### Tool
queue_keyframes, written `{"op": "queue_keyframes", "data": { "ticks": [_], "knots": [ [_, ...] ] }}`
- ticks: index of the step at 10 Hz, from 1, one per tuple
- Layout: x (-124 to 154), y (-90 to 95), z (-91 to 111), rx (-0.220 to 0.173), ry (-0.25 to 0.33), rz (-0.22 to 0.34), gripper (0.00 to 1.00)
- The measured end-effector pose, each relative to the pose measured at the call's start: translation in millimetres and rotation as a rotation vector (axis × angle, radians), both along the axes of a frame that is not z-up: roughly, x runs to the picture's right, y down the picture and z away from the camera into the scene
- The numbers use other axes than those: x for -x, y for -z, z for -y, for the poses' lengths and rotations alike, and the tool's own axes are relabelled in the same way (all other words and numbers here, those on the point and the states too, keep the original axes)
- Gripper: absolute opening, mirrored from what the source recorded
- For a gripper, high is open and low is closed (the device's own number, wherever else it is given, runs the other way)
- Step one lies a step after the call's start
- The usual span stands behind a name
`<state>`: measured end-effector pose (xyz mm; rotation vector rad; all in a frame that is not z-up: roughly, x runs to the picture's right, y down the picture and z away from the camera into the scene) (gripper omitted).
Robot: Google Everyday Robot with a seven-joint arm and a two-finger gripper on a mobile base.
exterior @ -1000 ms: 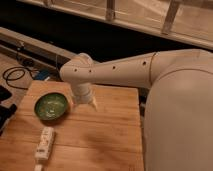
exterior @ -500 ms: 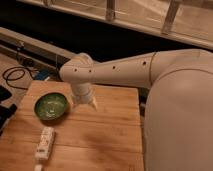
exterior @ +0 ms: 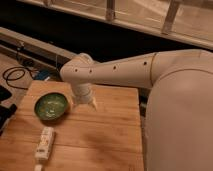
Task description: Place the bottle in the ceramic bowl
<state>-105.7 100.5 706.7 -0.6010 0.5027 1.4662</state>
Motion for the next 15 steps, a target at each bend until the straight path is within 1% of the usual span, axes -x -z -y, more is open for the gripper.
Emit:
{"op": "queue_keyframes", "data": {
  "ticks": [1, 2, 3, 4, 5, 6, 7, 8, 10, 11, 13, 14, 15],
  "knots": [
    [16.0, -3.9, 0.2, -0.006, -0.019, 0.030, 0.65],
    [29.0, -5.7, -0.1, -0.008, -0.020, 0.046, 0.65],
    [48.5, -7.5, -0.6, -0.011, -0.012, 0.068, 0.65],
    [78.4, -9.0, -2.8, -0.016, 0.006, 0.099, 0.65],
    [111.3, -7.9, -9.4, -0.017, 0.025, 0.138, 0.65],
    [129.6, -4.5, -16.9, -0.010, 0.026, 0.163, 0.65],
    [149.1, 2.7, -26.7, -0.006, 0.034, 0.190, 0.65],
    [160.4, 7.9, -33.1, 0.000, 0.039, 0.207, 0.65],
    [153.8, 4.5, -30.2, -0.005, 0.039, 0.195, 0.65],
    [156.3, 5.2, -31.6, -0.003, 0.042, 0.199, 0.65],
    [150.3, 4.8, -31.3, 0.000, 0.026, 0.196, 0.65],
    [144.0, 4.4, -35.8, 0.008, 0.021, 0.195, 0.65],
    [141.7, 3.7, -48.0, 0.025, 0.023, 0.205, 0.65]
  ]
}}
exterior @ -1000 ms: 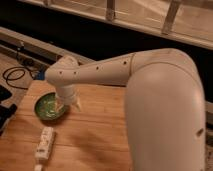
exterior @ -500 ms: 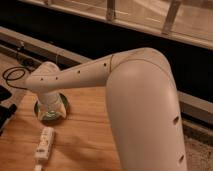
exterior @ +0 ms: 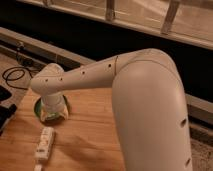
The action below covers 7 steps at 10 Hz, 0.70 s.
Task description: Place the bottle in the ceramic bowl
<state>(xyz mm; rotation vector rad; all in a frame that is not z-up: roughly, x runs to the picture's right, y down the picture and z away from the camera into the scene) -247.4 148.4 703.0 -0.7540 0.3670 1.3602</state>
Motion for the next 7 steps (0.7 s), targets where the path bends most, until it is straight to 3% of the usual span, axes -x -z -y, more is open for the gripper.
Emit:
{"op": "queue_keyframes", "data": {
  "ticks": [4, 7],
  "knots": [
    [33.0, -13.5, -54.5, 0.089, 0.025, 0.042, 0.65],
    [52.2, -20.2, -77.7, 0.141, 0.035, 0.065, 0.65]
  ]
}}
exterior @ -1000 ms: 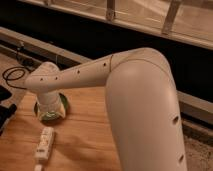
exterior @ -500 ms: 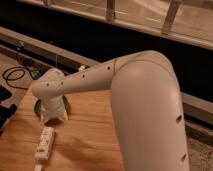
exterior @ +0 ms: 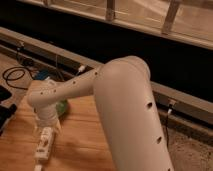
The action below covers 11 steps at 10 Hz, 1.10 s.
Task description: Place the bottle in the ceramic bowl
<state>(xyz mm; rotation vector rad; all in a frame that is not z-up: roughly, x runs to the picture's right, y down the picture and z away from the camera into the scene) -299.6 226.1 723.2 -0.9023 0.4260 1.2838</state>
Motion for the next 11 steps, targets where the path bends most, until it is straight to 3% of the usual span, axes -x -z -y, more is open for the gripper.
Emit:
{"op": "queue_keyframes", "data": {
  "ticks": [5, 9, 11],
  "knots": [
    [33.3, -13.1, -28.7, 0.008, -0.018, 0.031, 0.65],
    [44.9, -25.1, -43.2, -0.034, 0.034, 0.024, 0.65],
    [40.2, -25.6, -40.9, -0.069, 0.041, 0.010, 0.58]
  ]
}}
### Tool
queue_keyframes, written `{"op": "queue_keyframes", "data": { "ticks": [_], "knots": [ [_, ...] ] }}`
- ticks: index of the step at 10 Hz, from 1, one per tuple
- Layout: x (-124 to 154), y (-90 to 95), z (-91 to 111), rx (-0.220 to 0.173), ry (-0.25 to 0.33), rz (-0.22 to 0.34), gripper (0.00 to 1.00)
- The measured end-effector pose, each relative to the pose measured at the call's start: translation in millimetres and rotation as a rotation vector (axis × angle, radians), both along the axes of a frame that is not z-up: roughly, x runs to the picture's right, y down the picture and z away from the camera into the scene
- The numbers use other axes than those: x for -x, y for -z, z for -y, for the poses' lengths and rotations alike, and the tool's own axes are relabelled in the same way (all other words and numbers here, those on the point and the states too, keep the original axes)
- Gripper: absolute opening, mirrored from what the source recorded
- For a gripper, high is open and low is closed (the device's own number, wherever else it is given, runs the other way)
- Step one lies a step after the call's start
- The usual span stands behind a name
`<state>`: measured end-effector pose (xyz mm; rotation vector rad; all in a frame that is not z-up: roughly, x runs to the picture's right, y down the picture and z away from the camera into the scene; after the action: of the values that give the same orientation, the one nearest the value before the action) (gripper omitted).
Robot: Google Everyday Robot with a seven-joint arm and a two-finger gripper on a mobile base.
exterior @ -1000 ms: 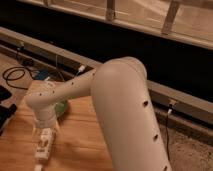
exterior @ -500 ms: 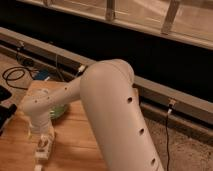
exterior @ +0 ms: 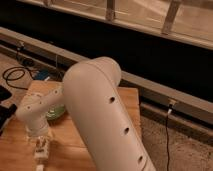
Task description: Place the bottle in the ceramic bowl
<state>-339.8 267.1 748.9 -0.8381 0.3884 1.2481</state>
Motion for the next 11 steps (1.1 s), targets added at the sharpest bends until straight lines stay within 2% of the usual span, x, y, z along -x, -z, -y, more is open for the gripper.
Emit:
{"op": "queue_keyframes", "data": {
  "ticks": [1, 5, 6, 9, 11],
  "knots": [
    [-1.5, 0.9, 1.3, -0.019, -0.004, -0.001, 0.49],
    [-6.7, -3.2, -2.6, -0.006, -0.008, 0.013, 0.07],
    [-7.8, -4.0, -2.9, -0.005, -0.010, 0.018, 0.01],
    [-12.6, -2.9, -1.0, -0.010, -0.023, 0.030, 0.00],
    [-22.1, -0.4, 8.8, -0.026, -0.058, 0.036, 0.00]
  ]
}}
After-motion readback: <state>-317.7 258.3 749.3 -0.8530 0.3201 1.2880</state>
